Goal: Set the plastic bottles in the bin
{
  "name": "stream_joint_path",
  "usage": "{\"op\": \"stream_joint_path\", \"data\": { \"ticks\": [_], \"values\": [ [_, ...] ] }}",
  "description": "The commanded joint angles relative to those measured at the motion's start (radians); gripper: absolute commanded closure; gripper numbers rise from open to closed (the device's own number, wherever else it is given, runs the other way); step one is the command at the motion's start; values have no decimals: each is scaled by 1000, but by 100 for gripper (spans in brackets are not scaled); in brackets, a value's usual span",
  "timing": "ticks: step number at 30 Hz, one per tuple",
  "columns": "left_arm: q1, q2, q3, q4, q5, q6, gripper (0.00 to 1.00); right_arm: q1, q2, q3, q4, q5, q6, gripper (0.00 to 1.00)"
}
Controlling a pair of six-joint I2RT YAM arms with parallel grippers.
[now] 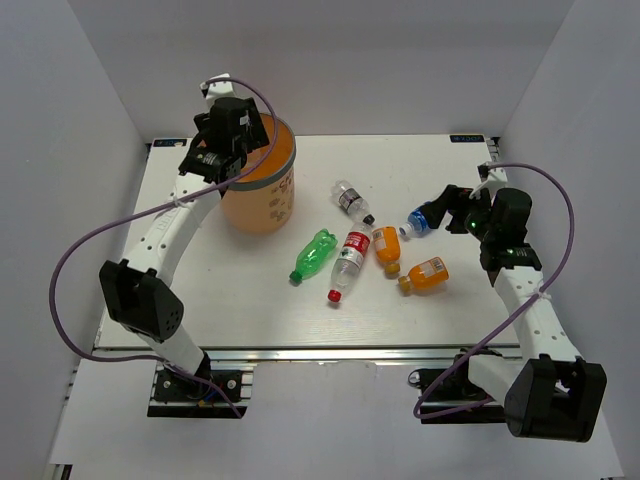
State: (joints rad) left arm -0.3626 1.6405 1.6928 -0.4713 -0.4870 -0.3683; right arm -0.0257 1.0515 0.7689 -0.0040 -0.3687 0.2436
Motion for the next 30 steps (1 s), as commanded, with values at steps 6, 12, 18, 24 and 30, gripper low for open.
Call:
{"op": "stream_joint_path", "data": {
  "ticks": [6, 12, 18, 24, 30],
  "values": [
    [8, -48, 57, -44, 39, 49, 2, -3, -28, 43, 19, -7, -40, 11],
    [7, -134, 33, -49, 257, 94, 2, -3, -54, 38, 13, 2, -26, 11],
    [-206, -196, -113, -9, 320, 152, 2, -5, -54, 44, -59, 57, 16, 11],
    [-305, -217, -346, 22, 338, 94, 2, -5, -38, 67, -142, 94, 39, 11],
    [-312, -159, -495, 40, 332, 46, 2, -5, -71, 40, -148, 85, 39, 11]
  ]
}}
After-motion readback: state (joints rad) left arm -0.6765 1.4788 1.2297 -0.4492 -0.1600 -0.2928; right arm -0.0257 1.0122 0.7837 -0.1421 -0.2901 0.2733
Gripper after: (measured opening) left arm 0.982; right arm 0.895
